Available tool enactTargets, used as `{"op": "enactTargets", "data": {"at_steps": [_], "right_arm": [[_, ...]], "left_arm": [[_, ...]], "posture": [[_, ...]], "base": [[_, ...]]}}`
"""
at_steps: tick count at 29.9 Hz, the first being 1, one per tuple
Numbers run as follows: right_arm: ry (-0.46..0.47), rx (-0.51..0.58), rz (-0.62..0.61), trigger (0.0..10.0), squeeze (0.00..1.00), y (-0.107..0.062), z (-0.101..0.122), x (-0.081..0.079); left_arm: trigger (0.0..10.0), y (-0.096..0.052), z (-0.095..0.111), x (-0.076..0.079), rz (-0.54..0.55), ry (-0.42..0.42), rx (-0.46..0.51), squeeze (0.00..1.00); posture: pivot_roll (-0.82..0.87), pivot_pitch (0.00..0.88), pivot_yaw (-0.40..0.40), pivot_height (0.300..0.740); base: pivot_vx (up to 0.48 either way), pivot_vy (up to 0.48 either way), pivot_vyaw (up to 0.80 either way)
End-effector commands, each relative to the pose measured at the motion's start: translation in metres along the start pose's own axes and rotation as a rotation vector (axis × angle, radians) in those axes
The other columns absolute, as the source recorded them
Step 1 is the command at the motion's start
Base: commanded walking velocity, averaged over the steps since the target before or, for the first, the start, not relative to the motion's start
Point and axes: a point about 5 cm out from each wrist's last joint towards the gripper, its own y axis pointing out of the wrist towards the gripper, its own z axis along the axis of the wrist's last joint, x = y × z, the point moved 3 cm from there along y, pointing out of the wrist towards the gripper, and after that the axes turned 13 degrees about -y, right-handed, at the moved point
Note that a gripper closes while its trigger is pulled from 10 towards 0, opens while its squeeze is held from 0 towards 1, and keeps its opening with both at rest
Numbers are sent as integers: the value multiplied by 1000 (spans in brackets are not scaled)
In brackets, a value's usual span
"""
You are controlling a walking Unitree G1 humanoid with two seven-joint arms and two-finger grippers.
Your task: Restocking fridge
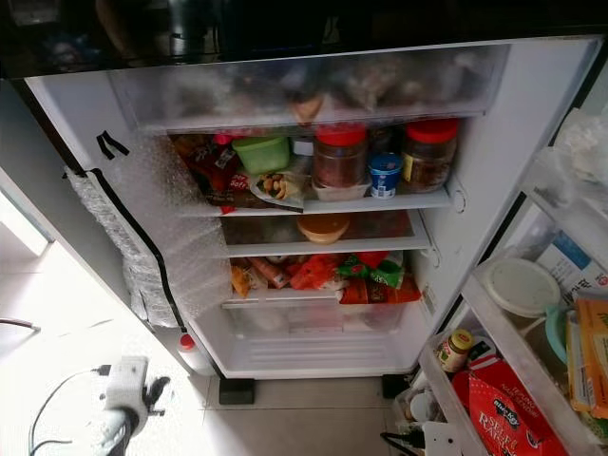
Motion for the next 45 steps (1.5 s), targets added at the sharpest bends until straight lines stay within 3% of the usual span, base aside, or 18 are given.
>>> {"op": "enactTargets", "data": {"at_steps": [1, 3, 5, 8, 10, 23, 28, 45], "right_arm": [[-8, -12, 11, 10000, 0, 0, -3, -2], [-15, -12, 17, 10000, 0, 0, -3, -2], [-12, -12, 16, 10000, 0, 0, -3, -1], [-14, -11, 17, 10000, 0, 0, -2, -1], [-15, -12, 16, 10000, 0, 0, -2, 0], [12, 15, 21, 10000, 0, 1, 5, -5], [14, 15, 26, 10000, 0, 3, 10, -13], [-27, -3, -18, 10000, 0, 4, 12, -9]], "left_arm": [[10000, 3, 12, 17, -84, -16, 53, 0], [10000, 2, 19, 32, -157, 2, 92, 0], [10000, 0, 26, 35, -174, 8, 137, 0], [10000, -10, 55, 49, -254, 32, 272, 0], [10000, -14, 66, 59, -297, 38, 308, 0], [10000, -46, 92, 100, -440, 125, 437, 0], [10000, -46, 100, 106, -453, 121, 445, 0], [10000, -48, 108, 113, -488, 161, 441, 0]], "posture": [[-72, 34, 56, 740], [-70, 39, 52, 740], [-71, 43, 50, 740], [-76, 50, 49, 740], [-76, 52, 49, 740], [-83, 56, 55, 740], [-86, 55, 61, 740], [-76, 50, 67, 740]], "base": [[0, 0, 0], [0, 0, 0], [0, 0, 0], [0, 0, 0], [0, 0, 0], [0, 0, 0], [0, 0, 0], [0, 0, 0]]}}
